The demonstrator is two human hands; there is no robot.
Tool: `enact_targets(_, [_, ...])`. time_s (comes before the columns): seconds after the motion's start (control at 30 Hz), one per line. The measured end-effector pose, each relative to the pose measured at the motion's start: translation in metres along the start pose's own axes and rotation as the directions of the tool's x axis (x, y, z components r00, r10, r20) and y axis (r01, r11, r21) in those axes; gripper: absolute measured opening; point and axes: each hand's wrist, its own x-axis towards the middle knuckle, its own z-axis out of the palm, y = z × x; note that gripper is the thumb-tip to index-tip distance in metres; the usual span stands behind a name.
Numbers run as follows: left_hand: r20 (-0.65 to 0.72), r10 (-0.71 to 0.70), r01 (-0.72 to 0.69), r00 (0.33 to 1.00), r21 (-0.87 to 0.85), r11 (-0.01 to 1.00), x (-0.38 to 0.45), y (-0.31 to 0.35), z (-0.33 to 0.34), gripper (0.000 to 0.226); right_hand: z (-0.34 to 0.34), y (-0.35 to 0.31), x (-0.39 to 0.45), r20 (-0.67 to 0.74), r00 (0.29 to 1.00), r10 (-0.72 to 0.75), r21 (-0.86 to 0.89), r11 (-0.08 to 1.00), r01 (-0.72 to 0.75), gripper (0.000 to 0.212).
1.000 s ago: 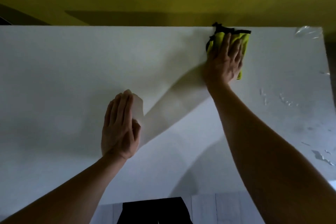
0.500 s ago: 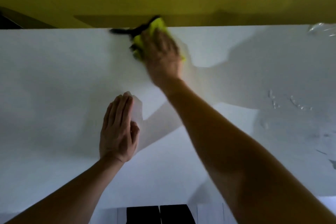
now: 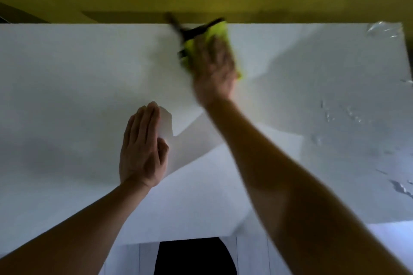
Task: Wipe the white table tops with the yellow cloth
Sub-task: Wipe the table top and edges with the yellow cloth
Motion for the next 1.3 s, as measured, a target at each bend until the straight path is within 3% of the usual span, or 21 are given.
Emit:
enact_targets(0.1, [-0.002, -0.009, 0.009, 1.000, -0.012, 1.000, -0.001, -0.001, 0.000, 0.070, 0.000, -0.062, -0.046, 0.148, 0.961, -0.234, 0.060, 0.972, 0.227, 0.053])
enact_targets(0.2, [-0.021, -0.003, 0.003, 1.000, -0.016, 1.000, -0.002, -0.002, 0.001, 0.069, -0.008, -0.046, -0.052, 0.244, 0.933, -0.263, 0.014, 0.963, 0.268, 0.060])
enact_targets(0.27, [-0.033, 0.021, -0.021, 0.999, -0.008, 1.000, -0.003, -0.001, 0.000, 0.068, -0.015, -0.009, -0.053, 0.214, 0.959, -0.187, 0.008, 0.982, 0.189, 0.058])
enact_targets(0.33, [-0.018, 0.033, -0.033, 0.999, -0.010, 0.999, -0.003, -0.001, -0.001, 0.069, -0.026, 0.046, -0.053, 0.098, 0.995, -0.014, -0.029, 0.999, 0.016, 0.056])
enact_targets(0.4, [-0.005, 0.019, -0.019, 1.000, -0.008, 1.000, -0.003, 0.001, -0.003, 0.070, -0.055, 0.104, -0.054, 0.031, 0.986, 0.162, -0.148, 0.977, -0.156, 0.057])
enact_targets(0.47, [-0.004, 0.009, -0.009, 1.000, -0.006, 1.000, -0.003, 0.004, -0.003, 0.070, -0.086, 0.147, -0.058, 0.066, 0.948, 0.313, -0.174, 0.939, -0.297, 0.057])
enact_targets(0.57, [-0.039, -0.016, 0.016, 0.999, -0.005, 1.000, -0.002, 0.010, -0.004, 0.065, -0.102, 0.158, -0.064, 0.094, 0.914, 0.394, -0.174, 0.911, -0.375, 0.059])
enact_targets(0.63, [-0.064, -0.028, 0.028, 0.998, 0.000, 1.000, 0.000, 0.021, -0.004, 0.059, -0.095, 0.144, -0.069, 0.004, 0.915, 0.404, -0.133, 0.907, -0.400, 0.057])
enact_targets(0.7, [-0.066, 0.033, -0.036, 0.997, -0.035, 0.999, 0.007, 0.044, -0.001, 0.056, -0.090, 0.125, -0.074, -0.020, 0.964, 0.267, -0.052, 0.962, -0.267, 0.053])
enact_targets(0.73, [-0.052, 0.083, -0.086, 0.995, -0.062, 0.994, 0.012, 0.059, 0.002, 0.056, -0.087, 0.117, -0.078, 0.024, 0.990, 0.136, -0.028, 0.990, -0.135, 0.052])
enact_targets(0.8, [-0.028, 0.149, -0.151, 0.988, -0.107, 0.983, 0.021, 0.093, 0.012, 0.057, -0.090, 0.105, -0.083, 0.203, 0.975, -0.088, -0.021, 0.995, 0.095, 0.055])
enact_targets(0.97, [0.014, 0.097, -0.094, 0.995, -0.132, 0.987, 0.033, 0.174, 0.048, 0.067, -0.091, 0.138, -0.051, 0.337, 0.917, -0.212, -0.076, 0.965, 0.251, 0.060])
enact_targets(1.1, [-0.012, 0.221, -0.220, 0.975, -0.141, 0.965, 0.047, 0.228, 0.068, 0.070, -0.106, 0.185, -0.010, 0.351, 0.935, -0.047, -0.079, 0.994, 0.080, 0.061])
enact_targets(1.3, [-0.002, 0.129, -0.129, 0.992, -0.020, 0.991, 0.066, 0.259, 0.084, 0.070, -0.129, 0.311, 0.041, 0.281, 0.938, 0.202, -0.184, 0.971, -0.154, 0.062])
